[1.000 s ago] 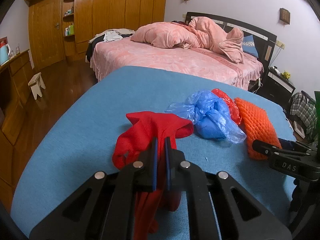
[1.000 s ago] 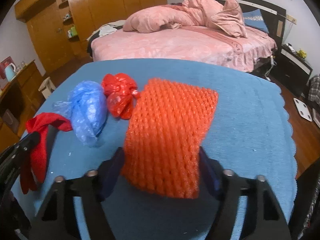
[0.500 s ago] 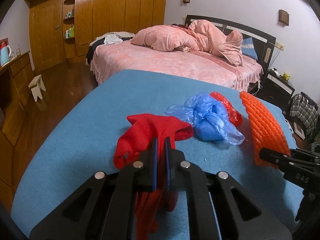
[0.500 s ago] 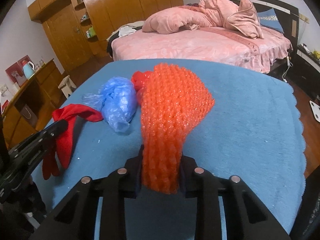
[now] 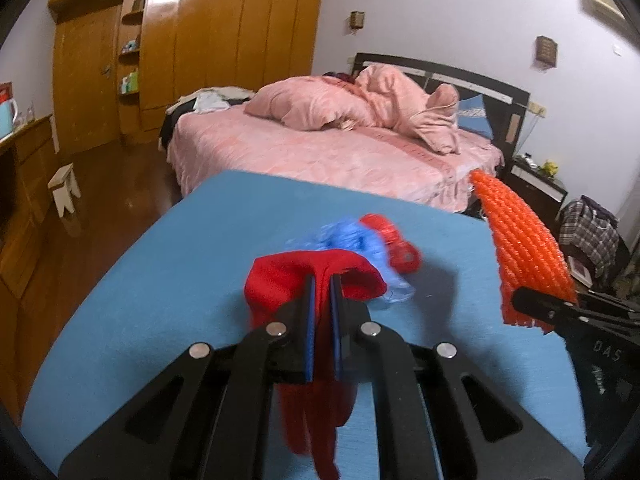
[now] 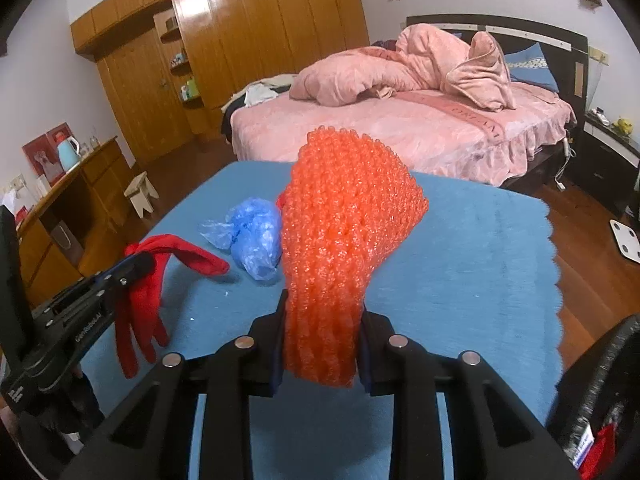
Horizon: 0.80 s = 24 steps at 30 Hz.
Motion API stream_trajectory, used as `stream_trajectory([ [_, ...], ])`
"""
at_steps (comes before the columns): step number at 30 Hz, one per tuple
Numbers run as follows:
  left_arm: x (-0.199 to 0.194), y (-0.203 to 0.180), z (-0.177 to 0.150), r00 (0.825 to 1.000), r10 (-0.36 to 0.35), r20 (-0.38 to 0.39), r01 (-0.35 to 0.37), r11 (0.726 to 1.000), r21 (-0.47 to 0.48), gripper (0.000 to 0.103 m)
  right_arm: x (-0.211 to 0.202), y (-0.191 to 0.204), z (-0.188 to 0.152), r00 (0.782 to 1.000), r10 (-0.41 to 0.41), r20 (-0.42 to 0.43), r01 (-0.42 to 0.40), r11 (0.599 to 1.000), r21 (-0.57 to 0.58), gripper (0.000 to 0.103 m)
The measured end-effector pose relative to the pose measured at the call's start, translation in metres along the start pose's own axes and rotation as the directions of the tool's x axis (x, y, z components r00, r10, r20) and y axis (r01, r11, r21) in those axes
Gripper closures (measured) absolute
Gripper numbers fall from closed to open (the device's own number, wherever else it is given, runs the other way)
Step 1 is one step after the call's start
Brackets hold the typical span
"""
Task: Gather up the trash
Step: 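Carry the red glove and orange sleeve over the bin and open both tools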
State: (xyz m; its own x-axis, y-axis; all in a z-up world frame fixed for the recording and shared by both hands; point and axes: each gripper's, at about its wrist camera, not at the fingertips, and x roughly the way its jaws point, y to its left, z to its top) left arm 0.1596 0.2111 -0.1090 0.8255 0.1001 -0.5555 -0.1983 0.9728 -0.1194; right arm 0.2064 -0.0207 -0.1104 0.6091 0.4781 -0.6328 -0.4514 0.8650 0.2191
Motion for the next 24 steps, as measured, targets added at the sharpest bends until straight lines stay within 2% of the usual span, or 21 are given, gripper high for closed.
stream_trajectory([
  [12, -0.033, -0.066, 0.013, 0.993, -0.107, 0.042, 0.105, 0.993, 0.063, 0.097, -0.063, -0.026, -0.004, 0.996, -0.045, 0.072, 0.043, 0.999, 0.030, 0.075],
  [19, -0.048, -0.111, 0.015, 0.982, -0.179, 0.050, 0.173, 0.979, 0.105, 0.097, -0.094, -0.054, -0.010, 0.990, -0.104, 0.094, 0.098, 0.993, 0.070, 0.075],
  [24, -0.057, -0.146, 0.012, 0.969, -0.244, 0.042, 0.237, 0.962, 0.133, 0.097, -0.121, -0.079, -0.019, 0.982, -0.154, 0.112, 0.142, 0.984, 0.104, 0.075],
])
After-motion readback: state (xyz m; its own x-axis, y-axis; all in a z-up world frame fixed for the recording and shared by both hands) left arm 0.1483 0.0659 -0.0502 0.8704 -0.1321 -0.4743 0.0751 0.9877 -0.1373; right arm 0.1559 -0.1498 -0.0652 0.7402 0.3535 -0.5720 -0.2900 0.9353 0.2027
